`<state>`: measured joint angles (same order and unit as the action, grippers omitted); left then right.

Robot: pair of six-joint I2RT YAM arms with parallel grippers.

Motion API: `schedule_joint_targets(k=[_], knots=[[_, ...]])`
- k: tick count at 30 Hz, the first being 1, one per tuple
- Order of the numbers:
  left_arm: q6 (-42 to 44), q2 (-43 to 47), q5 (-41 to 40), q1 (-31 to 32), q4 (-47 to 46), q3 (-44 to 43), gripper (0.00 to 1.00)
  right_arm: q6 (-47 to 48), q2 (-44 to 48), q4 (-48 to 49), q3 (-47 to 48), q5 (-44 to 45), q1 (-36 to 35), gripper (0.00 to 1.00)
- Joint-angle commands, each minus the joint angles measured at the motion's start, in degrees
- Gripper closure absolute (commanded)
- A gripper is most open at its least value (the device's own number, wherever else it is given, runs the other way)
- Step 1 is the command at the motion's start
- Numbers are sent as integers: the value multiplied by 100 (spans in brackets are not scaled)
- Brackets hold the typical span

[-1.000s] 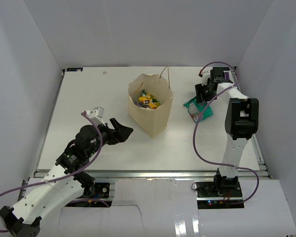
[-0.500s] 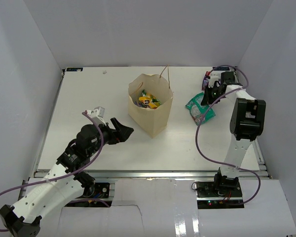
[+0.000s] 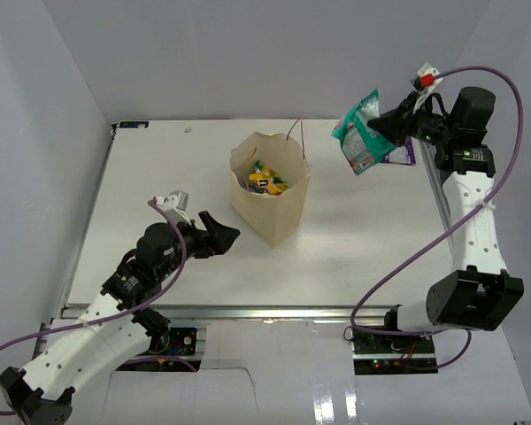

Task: Place the snacks into the paper bag

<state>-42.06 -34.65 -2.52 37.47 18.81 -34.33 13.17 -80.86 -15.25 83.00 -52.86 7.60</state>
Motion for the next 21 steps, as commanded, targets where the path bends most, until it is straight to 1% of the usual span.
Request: schedule_joint_targets(k=[1,2,3,4,5,6,7,8,9,11,14,15,16,17,18,19,21], knots=[[155,-33,24,14,-167,-224,2,-1060,132,996,847,-138,-372,92],[163,-41,33,14,-176,-241,2,-1140,167,1049,1023,194,-538,92],[172,-68,41,14,-202,-241,2,-1167,176,1102,1356,397,-1001,92],[172,-68,59,6,-219,-250,2,-1141,176,1085,1489,608,-1232,92],[172,-76,76,14,-228,-259,2,-1089,150,1042,1621,1098,-1495,92],[181,-94,85,14,-237,-259,2,-1027,123,989,1805,1329,-1994,92],[181,-94,103,14,-229,-267,2,-914,80,980,1851,1897,-2216,92],[190,-77,103,6,-220,-268,2,-860,44,988,1869,2155,-2636,92],[172,-33,112,14,-220,-268,2,-755,-60,1023,1877,2644,-2806,92],[172,20,103,14,-211,-259,2,-815,-193,1041,1878,3070,-3148,92],[155,125,86,14,-167,-276,2,-834,-299,1172,1668,3851,-3571,92],[155,160,77,14,-150,-276,2,-790,-273,1330,1440,4393,-3720,92],[137,169,59,14,-132,-276,2,-685,-246,1436,1308,4764,-4026,92],[128,178,59,6,-123,-259,2,-614,-229,1558,1167,5081,-4168,92],[120,187,59,14,-132,-250,2,-562,-185,1734,1018,5623,-4309,92],[111,178,68,14,-140,-250,2,-483,-176,1953,755,5768,-4484,92],[111,170,77,6,-132,-250,2,-438,-167,2086,551,6031,-4626,92]])
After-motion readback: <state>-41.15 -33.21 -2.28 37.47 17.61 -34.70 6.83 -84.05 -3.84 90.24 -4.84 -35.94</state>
